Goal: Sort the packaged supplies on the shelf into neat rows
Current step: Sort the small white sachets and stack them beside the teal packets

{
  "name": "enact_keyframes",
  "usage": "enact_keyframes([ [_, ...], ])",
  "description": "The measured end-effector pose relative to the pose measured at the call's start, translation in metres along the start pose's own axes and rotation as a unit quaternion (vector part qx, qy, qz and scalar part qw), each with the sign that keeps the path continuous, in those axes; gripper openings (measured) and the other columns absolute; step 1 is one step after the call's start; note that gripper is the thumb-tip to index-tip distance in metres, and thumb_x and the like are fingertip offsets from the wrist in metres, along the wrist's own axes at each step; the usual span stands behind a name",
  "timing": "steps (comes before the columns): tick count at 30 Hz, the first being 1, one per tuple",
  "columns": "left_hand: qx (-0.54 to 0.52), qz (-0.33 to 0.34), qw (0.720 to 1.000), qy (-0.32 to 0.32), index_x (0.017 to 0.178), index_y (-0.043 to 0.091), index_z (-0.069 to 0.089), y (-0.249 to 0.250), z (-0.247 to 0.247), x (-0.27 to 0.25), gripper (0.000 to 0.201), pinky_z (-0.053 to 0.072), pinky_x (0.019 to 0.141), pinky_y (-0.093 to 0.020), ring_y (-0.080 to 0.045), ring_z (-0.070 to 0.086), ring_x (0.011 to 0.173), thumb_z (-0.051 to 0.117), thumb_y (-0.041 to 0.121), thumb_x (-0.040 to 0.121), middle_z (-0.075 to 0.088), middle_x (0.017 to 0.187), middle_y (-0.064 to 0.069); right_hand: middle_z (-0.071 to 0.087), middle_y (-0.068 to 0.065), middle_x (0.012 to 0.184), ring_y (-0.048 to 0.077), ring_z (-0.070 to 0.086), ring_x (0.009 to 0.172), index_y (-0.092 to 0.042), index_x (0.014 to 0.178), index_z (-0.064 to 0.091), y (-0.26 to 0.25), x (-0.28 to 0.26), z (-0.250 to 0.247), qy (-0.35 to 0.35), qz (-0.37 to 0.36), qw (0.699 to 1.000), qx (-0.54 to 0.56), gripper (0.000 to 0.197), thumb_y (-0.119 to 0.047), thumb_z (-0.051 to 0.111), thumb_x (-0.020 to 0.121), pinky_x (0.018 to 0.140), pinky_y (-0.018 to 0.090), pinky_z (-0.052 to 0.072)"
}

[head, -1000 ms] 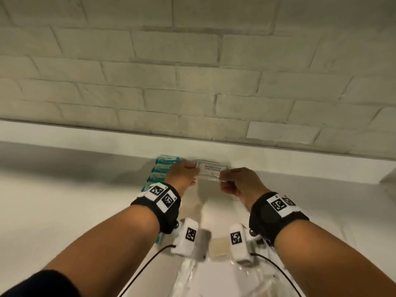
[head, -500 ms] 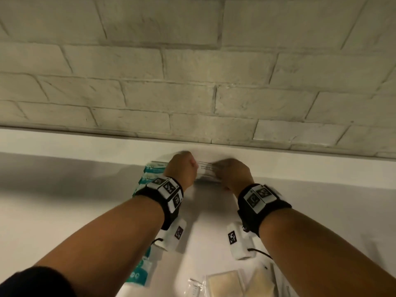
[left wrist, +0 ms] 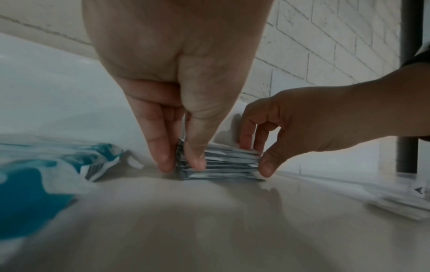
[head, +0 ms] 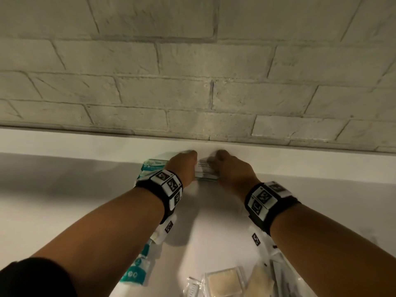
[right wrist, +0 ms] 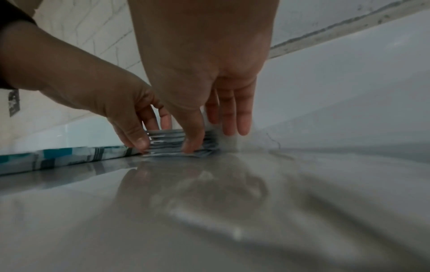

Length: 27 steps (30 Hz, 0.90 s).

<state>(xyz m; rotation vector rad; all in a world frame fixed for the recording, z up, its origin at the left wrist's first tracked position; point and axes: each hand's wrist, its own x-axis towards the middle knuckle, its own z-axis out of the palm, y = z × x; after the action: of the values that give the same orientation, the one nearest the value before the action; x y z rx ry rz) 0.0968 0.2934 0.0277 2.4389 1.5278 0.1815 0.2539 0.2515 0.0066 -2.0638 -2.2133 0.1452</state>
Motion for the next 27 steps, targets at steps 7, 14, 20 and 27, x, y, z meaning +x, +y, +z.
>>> enact_keyframes([
  [7, 0.004, -0.002, 1.000, -0.003, 0.113, 0.007, 0.056, -0.005, 0.003, 0.005, 0.034, 0.045, 0.083, -0.032, -0.031, 0.060, 0.103, 0.070, 0.011, 0.082, 0.064, 0.110, -0.014, 0.043, -0.005, 0.144, 0.020, 0.046, 0.128, -0.031, 0.141, 0.041, 0.005, 0.010, 0.006, -0.023, 0.004, 0.999, 0.026, 0.062, -0.023, 0.064, 0.084, 0.106, 0.034, 0.040],
  [14, -0.006, -0.019, 0.999, -0.028, 0.119, 0.004, 0.048, -0.006, -0.003, 0.001, 0.060, 0.044, 0.085, -0.035, -0.033, 0.058, 0.108, 0.081, 0.020, 0.073, 0.059, 0.118, -0.017, 0.045, 0.000, 0.137, 0.022, 0.048, 0.123, -0.030, 0.137, 0.047, 0.002, 0.000, -0.007, -0.022, 0.010, 1.000, 0.015, 0.056, -0.033, 0.063, 0.083, 0.099, 0.037, 0.046],
  [20, -0.013, -0.020, 1.000, -0.009, 0.117, 0.007, 0.048, 0.002, -0.017, -0.033, 0.059, 0.043, 0.080, -0.036, -0.035, 0.056, 0.104, 0.079, 0.033, 0.074, 0.055, 0.117, -0.017, 0.049, 0.006, 0.128, 0.025, 0.049, 0.120, -0.025, 0.124, 0.059, 0.025, -0.067, -0.048, -0.090, 0.084, 0.991, 0.059, 0.044, -0.045, 0.065, 0.085, 0.098, 0.032, 0.040],
  [27, 0.027, 0.164, 0.975, -0.150, 0.126, 0.024, 0.052, 0.072, 0.007, -0.103, 0.046, 0.044, 0.095, -0.034, -0.023, 0.053, 0.113, 0.066, 0.038, 0.085, 0.052, 0.129, -0.005, 0.033, -0.003, 0.150, 0.018, 0.034, 0.136, -0.034, 0.139, 0.047, 0.038, -0.194, -0.051, -0.248, 0.010, 0.969, 0.011, 0.064, -0.041, 0.072, 0.080, 0.112, 0.034, 0.031],
])
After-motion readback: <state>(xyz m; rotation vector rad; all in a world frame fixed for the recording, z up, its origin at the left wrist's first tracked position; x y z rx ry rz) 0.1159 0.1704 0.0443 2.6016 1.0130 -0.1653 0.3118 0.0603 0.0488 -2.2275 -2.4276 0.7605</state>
